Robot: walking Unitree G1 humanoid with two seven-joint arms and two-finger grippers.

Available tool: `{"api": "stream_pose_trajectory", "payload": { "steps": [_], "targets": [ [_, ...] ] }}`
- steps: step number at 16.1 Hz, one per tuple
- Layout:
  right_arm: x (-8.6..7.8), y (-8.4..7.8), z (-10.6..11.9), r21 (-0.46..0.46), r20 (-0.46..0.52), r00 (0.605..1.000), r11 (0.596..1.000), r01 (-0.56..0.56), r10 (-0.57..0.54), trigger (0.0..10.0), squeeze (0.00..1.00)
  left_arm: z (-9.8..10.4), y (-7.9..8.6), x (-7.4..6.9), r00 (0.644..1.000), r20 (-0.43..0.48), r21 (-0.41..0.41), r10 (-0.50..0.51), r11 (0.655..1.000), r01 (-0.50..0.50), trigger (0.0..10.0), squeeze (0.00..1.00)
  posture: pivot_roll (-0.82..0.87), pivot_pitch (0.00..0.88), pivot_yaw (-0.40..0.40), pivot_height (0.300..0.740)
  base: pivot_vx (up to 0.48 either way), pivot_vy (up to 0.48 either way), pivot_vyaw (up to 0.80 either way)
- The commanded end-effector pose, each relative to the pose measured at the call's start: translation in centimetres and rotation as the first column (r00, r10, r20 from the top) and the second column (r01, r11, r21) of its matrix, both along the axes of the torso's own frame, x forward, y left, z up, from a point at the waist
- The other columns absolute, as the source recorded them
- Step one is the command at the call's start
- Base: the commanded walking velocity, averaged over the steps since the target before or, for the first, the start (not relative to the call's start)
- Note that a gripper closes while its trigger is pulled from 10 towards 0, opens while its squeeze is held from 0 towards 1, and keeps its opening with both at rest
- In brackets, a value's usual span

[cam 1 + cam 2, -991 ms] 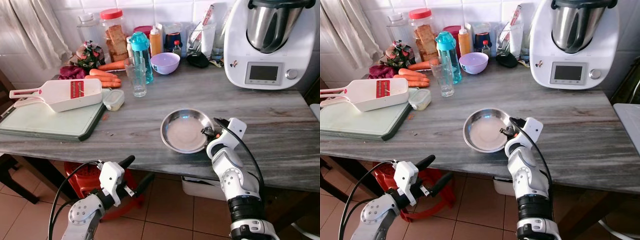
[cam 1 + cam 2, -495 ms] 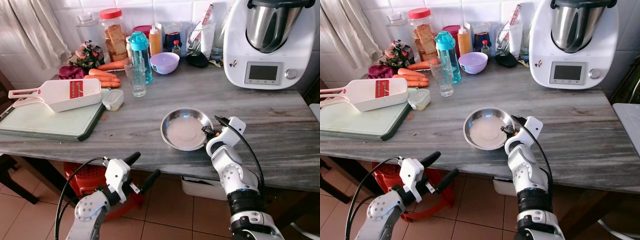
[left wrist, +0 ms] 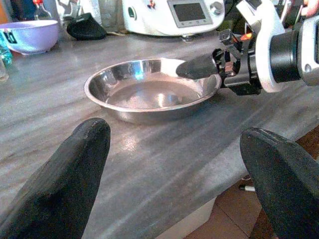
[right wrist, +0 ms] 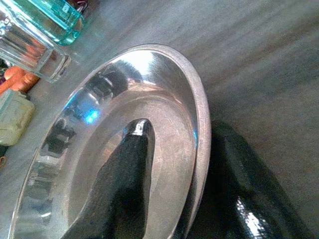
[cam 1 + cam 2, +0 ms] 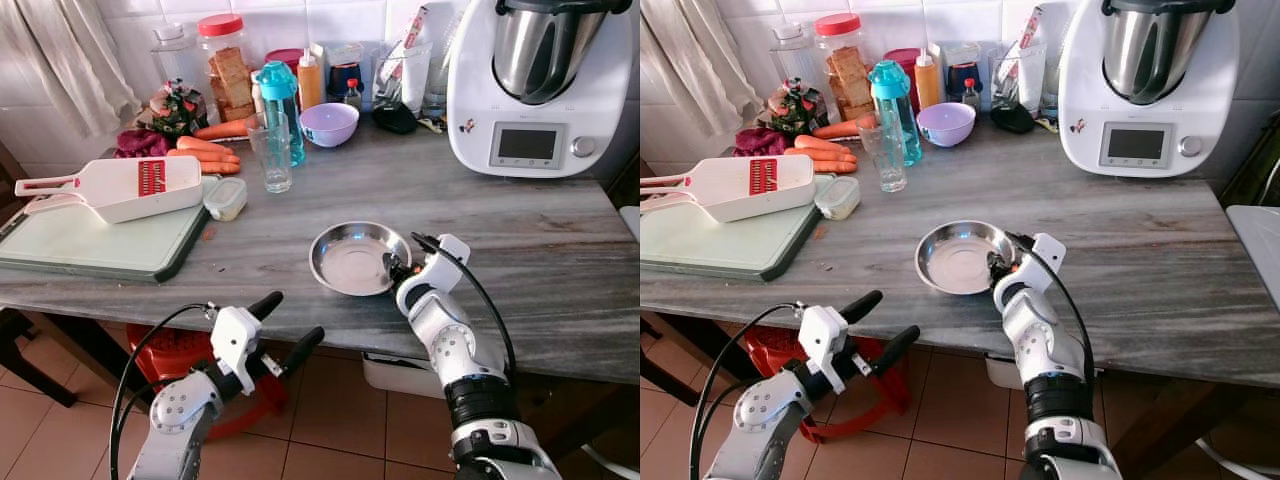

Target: Setting the table

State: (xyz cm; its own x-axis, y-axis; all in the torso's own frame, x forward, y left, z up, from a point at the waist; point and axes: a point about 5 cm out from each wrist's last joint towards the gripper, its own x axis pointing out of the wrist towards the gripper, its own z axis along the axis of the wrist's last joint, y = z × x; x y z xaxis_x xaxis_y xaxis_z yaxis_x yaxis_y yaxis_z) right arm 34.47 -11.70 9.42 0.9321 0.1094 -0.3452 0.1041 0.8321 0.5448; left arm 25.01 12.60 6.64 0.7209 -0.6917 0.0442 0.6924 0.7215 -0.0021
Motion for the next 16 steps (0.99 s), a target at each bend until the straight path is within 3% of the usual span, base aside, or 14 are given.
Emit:
{"api": "stream_pose_trajectory", "payload": {
  "steps": [1, 6, 10, 13, 16],
  "targets": [
    [-0.4, 0.7, -0.3, 0.009, -0.017, 0.999, 1.0, -0.028, 0.029, 10.0, 1.0, 0.5, 0.3, 0.1, 1.0, 0.01, 0.017, 0.002, 1.0, -0.002, 10.0, 0.0, 0.01, 0.0, 0.089, 0.74, 0.0, 0.0, 0.0],
    [-1.0, -1.2, 1.7, -0.106, 0.149, 0.988, 0.992, 0.064, -0.048, 10.0, 1.0, 1.0, 0.3, 0.0, 1.0, 0.013, 0.011, 0.006, 1.0, -0.006, 10.0, 0.0, 0.01, 0.0, 0.091, 0.74, 0.0, 0.0, 0.0],
    [-2.8, -1.6, 3.9, -0.241, 0.316, 0.949, 0.965, 0.103, -0.023, 10.0, 1.0, 1.1, 0.1, 0.0, 1.0, 0.007, 0.009, 0.012, 1.0, -0.012, 10.0, 0.0, 0.0, 0.0, 0.092, 0.74, 0.0, 0.0, 0.0],
    [-4.6, -2.4, 5.0, -0.446, 0.422, 0.904, 0.883, 0.145, 0.064, 10.0, 1.0, 1.1, 0.0, 0.2, 0.999, 0.011, -0.001, 0.033, 0.999, -0.033, 10.0, 0.0, 0.0, 0.0, 0.091, 0.74, 0.0, 0.0, 0.0],
    [-6.5, -4.2, 5.3, -0.534, 0.47, 0.88, 0.815, 0.223, 0.068, 10.0, 1.0, 1.5, 0.0, 0.6, 0.996, 0.019, -0.033, 0.091, 0.995, -0.09, 10.0, 0.0, -0.01, 0.0, 0.091, 0.74, 0.0, 0.0, 0.0]
  ]
}}
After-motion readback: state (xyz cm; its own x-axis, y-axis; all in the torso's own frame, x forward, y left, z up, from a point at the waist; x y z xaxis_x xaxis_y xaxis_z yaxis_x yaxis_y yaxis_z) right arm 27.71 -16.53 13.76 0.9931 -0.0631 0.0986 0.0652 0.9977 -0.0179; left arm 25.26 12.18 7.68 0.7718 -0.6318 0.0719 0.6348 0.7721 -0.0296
